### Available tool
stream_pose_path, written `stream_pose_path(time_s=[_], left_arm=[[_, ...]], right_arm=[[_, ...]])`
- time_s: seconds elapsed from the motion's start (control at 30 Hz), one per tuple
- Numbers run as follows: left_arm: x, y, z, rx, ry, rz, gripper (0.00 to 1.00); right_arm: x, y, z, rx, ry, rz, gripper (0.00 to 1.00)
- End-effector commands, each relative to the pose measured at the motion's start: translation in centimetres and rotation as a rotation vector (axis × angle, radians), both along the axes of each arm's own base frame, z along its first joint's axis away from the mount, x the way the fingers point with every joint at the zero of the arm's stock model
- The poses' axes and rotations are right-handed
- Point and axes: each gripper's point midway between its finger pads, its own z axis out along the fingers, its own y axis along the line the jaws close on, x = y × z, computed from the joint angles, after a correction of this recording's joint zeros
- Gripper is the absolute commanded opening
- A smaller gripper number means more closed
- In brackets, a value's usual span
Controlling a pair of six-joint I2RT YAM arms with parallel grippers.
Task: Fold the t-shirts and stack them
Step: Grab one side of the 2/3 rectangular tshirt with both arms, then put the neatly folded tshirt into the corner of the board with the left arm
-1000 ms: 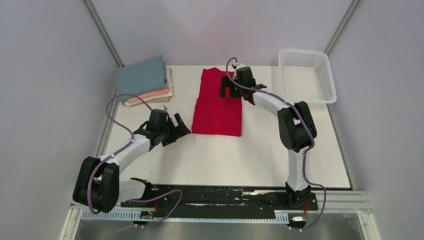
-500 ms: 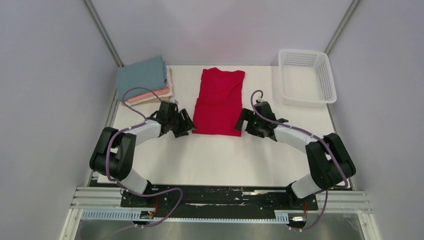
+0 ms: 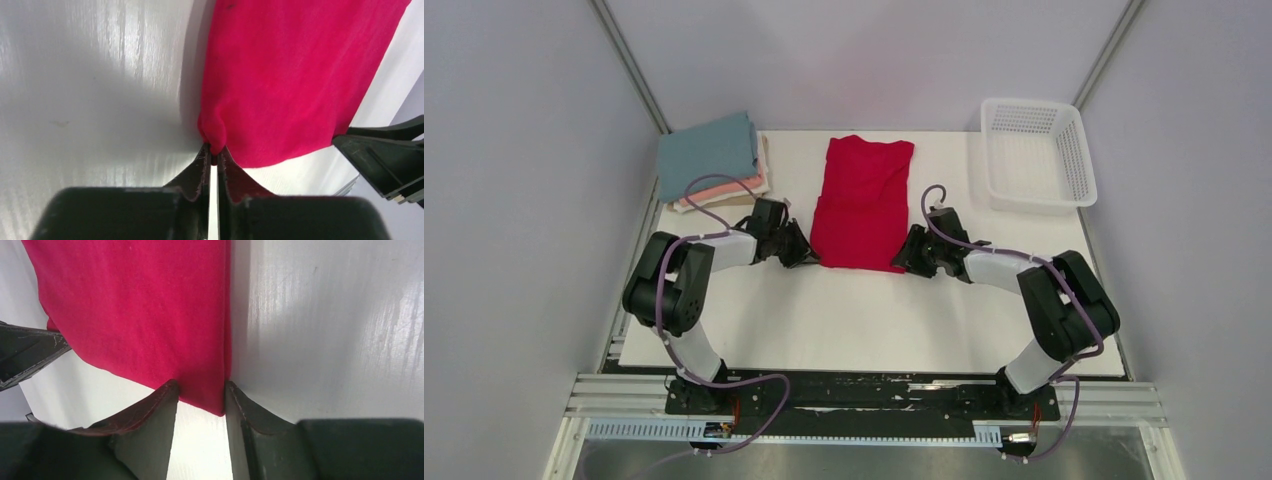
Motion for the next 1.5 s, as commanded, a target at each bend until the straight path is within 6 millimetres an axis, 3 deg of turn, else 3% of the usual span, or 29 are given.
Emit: stream_pose_path(time_s=[0.0, 0.17, 0.23, 0.33, 0.4, 0.63, 0.7, 0.73, 0.77, 0.83, 0.93, 1.07, 1.2, 1.4, 1.43, 1.47], left_arm=[[0.5, 0.2, -1.6, 0.048, 0.022, -0.001, 0.01], [0.2, 0.3, -1.4, 0.042, -0.02, -0.008, 0.0], [-1.0, 0.4, -0.7, 0.033, -0.06, -0.027, 0.0], [-3.4, 0.6, -0.4, 0.038, -0.08, -0.047, 0.0], [-6.2, 0.6, -0.7, 0.033, -0.067, -0.061, 0.0], [-16.1, 1.2, -1.6, 0.055, 0.0, -0.106, 0.0], [-18.6, 1.3, -1.3, 0.06, 0.011, -0.131, 0.0], [-19.1, 1.0, -0.2, 0.047, -0.033, -0.139, 0.0], [-20.2, 1.7, -0.4, 0.068, -0.008, -0.141, 0.0], [-20.9, 1.7, 1.3, 0.034, -0.057, -0.159, 0.0], [-20.9, 0.9, 5.1, -0.075, -0.178, -0.18, 0.0], [-20.1, 0.6, 7.9, -0.118, -0.268, -0.171, 0.0], [-17.1, 0.5, 11.3, -0.051, -0.385, -0.142, 0.0], [-11.1, -0.3, 15.0, 0.089, -0.479, -0.059, 0.0], [-10.0, -0.1, 14.6, 0.115, -0.471, -0.049, 0.0], [-9.0, -0.4, 15.9, 0.098, -0.494, -0.035, 0.0]], right_arm=[[0.7, 0.7, 0.6, 0.041, -0.036, 0.0, 0.39], [0.0, 0.5, 0.2, 0.024, -0.026, 0.026, 0.11], [-1.0, 0.7, 0.2, 0.036, -0.015, 0.061, 0.0], [-3.0, 0.8, 0.6, 0.052, -0.01, 0.12, 0.0], [-5.2, 0.6, 0.6, 0.055, 0.02, 0.164, 0.0], [-15.1, -0.1, 1.6, 0.093, 0.115, 0.345, 0.0], [-17.8, 0.1, 2.3, 0.099, 0.132, 0.405, 0.0], [-18.8, 0.1, 2.7, 0.104, 0.134, 0.421, 0.0], [-19.5, 0.2, 3.4, 0.12, 0.126, 0.433, 0.0], [-20.2, 0.2, 4.9, 0.149, 0.103, 0.452, 0.0], [-20.4, 0.1, 6.9, 0.156, 0.078, 0.47, 0.0], [-19.5, 0.5, 8.6, 0.165, 0.041, 0.472, 0.0], [-15.5, 0.0, 10.3, 0.114, -0.053, 0.407, 0.0], [-9.1, -1.3, 13.8, 0.099, -0.159, 0.298, 0.0], [-8.2, -1.4, 14.2, 0.105, -0.17, 0.291, 0.0], [-7.4, -1.4, 14.6, 0.111, -0.176, 0.285, 0.0]])
